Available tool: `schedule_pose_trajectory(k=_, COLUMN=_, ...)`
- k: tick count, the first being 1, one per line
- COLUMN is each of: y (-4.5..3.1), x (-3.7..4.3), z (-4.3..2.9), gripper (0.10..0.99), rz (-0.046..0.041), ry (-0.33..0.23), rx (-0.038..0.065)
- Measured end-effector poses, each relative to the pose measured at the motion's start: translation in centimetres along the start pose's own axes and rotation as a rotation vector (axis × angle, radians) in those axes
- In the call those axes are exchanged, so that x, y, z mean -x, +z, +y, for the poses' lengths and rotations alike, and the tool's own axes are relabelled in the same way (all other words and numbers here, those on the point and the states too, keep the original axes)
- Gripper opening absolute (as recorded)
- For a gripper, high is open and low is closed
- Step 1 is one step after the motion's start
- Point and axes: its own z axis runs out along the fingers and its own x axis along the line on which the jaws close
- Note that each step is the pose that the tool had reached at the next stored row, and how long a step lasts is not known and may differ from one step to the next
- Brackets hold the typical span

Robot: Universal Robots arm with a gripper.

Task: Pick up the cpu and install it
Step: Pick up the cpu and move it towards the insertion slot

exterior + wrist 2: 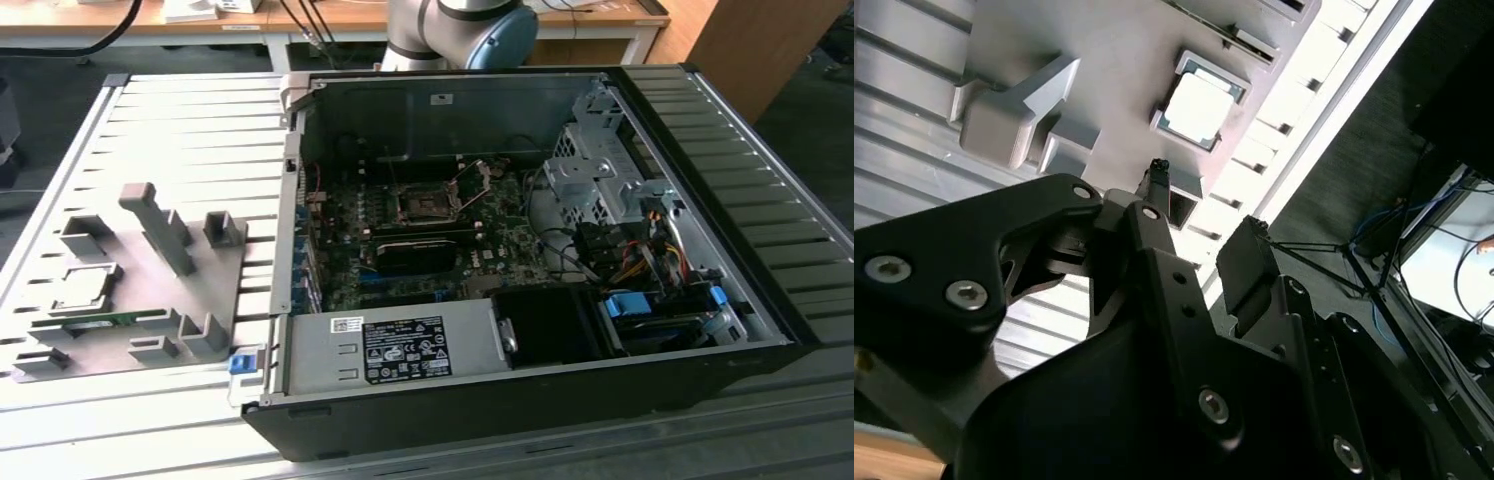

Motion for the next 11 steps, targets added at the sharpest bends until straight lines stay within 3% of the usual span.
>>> schedule_pose_trajectory(k=1, y=0.13, x=0.0, z=-0.01, gripper=0.408, rz=0.0001, ry=0.0, rx=0.0)
schedule_pose_trajectory(k=2, y=0.2, x=0.01, z=-0.01, gripper=0.471, rz=0.0001, ry=0.0, rx=0.0)
schedule_pose_trajectory(k=11, y=0.83, x=0.02, z=-0.03, gripper=0.471, rz=0.0002, ry=0.0, rx=0.0)
